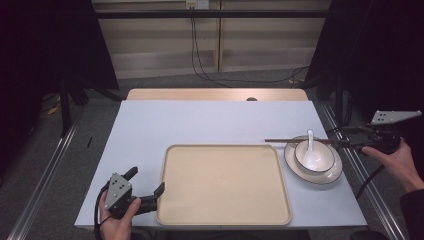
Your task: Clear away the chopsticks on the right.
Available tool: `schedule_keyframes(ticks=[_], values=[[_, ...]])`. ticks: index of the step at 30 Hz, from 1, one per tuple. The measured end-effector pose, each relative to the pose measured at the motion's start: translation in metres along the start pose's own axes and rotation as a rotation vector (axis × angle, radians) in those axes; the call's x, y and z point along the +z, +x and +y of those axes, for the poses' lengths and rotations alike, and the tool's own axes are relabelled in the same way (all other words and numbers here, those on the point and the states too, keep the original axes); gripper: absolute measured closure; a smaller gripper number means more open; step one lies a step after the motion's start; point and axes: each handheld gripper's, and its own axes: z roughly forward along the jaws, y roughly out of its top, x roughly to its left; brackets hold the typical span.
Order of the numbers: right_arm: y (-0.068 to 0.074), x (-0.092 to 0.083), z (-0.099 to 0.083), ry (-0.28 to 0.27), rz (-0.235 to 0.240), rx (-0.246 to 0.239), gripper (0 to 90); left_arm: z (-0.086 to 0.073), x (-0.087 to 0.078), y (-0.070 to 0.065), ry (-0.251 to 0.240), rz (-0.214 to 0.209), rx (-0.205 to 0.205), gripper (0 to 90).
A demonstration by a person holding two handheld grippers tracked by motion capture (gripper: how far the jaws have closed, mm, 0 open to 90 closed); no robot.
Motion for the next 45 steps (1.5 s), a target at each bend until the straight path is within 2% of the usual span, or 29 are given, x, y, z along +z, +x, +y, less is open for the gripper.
schedule_keyframes(ticks=[8,11,13,14,20,21,25,26,31,32,36,38,39,45], values=[[-0.027,0.031,0.01,0.13,0.039,-0.012,59.9,0.0,0.001,0.0,0.0,-0.01,0.001,1.4],[-0.031,0.044,0.013,0.186,0.066,-0.03,66.2,0.0,0.001,0.0,0.005,-0.007,0.002,1.5],[-0.033,0.051,0.014,0.222,0.066,-0.044,72.5,0.0,0.001,0.0,0.003,-0.01,0.004,1.5],[-0.034,0.055,0.014,0.24,0.083,-0.06,74.1,0.0,0.0,0.0,0.008,-0.004,0.007,1.5],[-0.04,0.068,0.015,0.281,0.096,-0.063,77.2,-0.001,0.001,0.001,0.008,-0.01,0.008,1.5],[-0.038,0.07,0.015,0.302,0.104,-0.073,77.9,-0.001,0.001,0.001,0.008,-0.01,0.008,1.5],[-0.037,0.076,0.015,0.326,0.107,-0.086,78.3,0.0,0.001,0.0,0.008,-0.006,0.009,1.5],[-0.037,0.079,0.015,0.338,0.108,-0.104,78.2,-0.001,0.001,0.001,0.009,-0.008,0.01,1.5],[-0.037,0.084,0.016,0.334,0.107,-0.109,78.0,-0.001,0.0,0.002,0.014,-0.004,0.011,1.5],[-0.038,0.086,0.015,0.331,0.11,-0.122,77.6,-0.001,0.0,0.002,0.014,-0.004,0.009,1.5],[-0.039,0.091,0.014,0.334,0.12,-0.101,77.2,-0.001,0.0,0.001,0.012,0.003,0.008,1.5],[-0.039,0.093,0.013,0.328,0.122,-0.117,78.5,-0.001,0.0,0.002,0.014,-0.001,0.004,1.5],[-0.039,0.094,0.013,0.334,0.128,-0.11,78.8,-0.001,0.0,0.002,0.014,-0.001,0.004,1.5],[-0.036,0.096,0.014,0.376,0.135,-0.147,80.2,-0.001,0.0,0.003,0.013,-0.004,0.002,1.5]])
